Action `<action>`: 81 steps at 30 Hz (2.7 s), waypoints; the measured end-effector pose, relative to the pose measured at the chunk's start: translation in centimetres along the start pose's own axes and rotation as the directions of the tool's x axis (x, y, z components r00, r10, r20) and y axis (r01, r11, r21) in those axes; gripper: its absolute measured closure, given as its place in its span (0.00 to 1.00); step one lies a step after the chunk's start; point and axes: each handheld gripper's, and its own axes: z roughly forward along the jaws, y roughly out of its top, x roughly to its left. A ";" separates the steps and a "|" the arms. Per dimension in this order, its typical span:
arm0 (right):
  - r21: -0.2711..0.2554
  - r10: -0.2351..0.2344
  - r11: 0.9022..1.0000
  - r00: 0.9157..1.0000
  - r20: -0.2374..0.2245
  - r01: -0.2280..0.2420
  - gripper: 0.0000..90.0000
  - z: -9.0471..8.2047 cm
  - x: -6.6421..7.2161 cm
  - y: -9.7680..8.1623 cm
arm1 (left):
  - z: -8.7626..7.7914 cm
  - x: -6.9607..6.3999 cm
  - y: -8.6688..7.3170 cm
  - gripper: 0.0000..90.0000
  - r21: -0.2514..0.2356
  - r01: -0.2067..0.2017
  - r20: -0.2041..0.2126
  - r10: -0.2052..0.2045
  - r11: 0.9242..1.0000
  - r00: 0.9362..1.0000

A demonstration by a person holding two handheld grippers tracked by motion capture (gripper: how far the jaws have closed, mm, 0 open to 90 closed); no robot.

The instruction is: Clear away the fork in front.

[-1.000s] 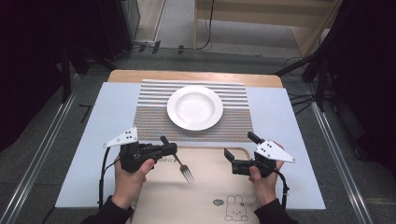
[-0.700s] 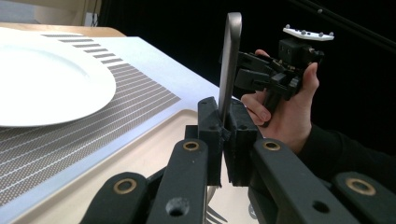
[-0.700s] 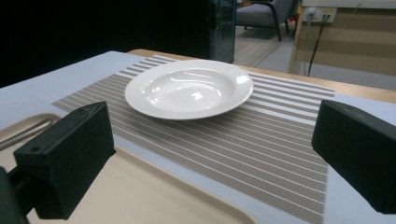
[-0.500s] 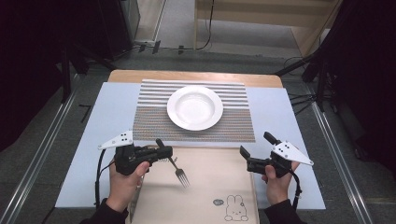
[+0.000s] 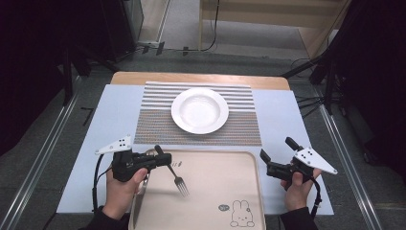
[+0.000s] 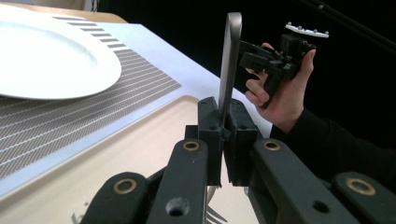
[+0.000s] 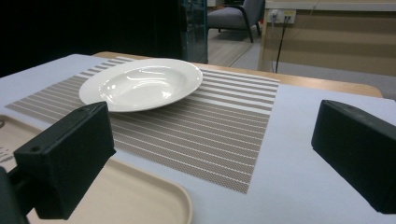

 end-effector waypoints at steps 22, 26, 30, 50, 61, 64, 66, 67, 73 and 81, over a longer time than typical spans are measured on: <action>0.011 0.013 1.000 0.999 0.045 -0.014 0.00 -1.4 -1.7 -0.7 | -0.9 1.3 -1.1 0.96 0.130 0.080 0.065 -0.089 0.988 0.994; 0.012 0.019 1.000 0.999 0.048 -0.020 0.00 -1.5 -1.8 -0.8 | -0.4 1.4 -1.2 0.96 0.189 0.090 0.072 -0.105 0.978 0.992; 0.011 0.016 1.000 0.999 0.046 -0.016 0.00 -1.6 -1.7 -0.7 | 0.1 1.5 -1.4 0.96 0.221 0.104 0.059 -0.120 0.970 0.991; 0.024 0.019 1.000 0.998 0.053 -0.020 0.00 -1.6 -1.8 -0.9 | 0.8 2.2 -2.2 0.88 0.245 0.116 -0.161 -0.077 0.963 0.984; 0.032 0.016 0.999 0.999 0.050 -0.017 0.00 -1.4 -1.9 -1.0 | 1.6 2.5 -2.9 0.79 0.283 0.089 -0.271 -0.009 0.955 0.963; 0.034 0.016 0.999 0.999 0.050 -0.017 0.00 -1.4 -1.9 -1.0 | 1.9 2.6 -3.2 0.77 0.294 0.087 -0.296 0.004 0.952 0.955; 0.035 0.019 0.999 0.999 0.051 -0.020 0.00 -1.4 -1.9 -1.0 | 2.0 2.6 -3.3 0.76 0.302 0.087 -0.311 0.012 0.949 0.950; 0.035 0.019 0.999 0.998 0.051 -0.021 0.00 -1.3 -1.9 -1.0 | 2.1 2.7 -3.4 0.75 0.308 0.086 -0.317 0.017 0.948 0.948; 0.037 0.020 0.999 0.998 0.052 -0.022 0.00 -1.3 -2.0 -1.1 | 2.6 2.9 -3.7 0.72 0.329 0.095 -0.354 0.029 0.940 0.935; 0.036 0.018 0.999 0.998 0.053 -0.020 0.00 -1.3 -2.1 -1.1 | 2.9 3.1 -4.0 0.72 0.368 0.124 -0.375 0.025 0.922 0.927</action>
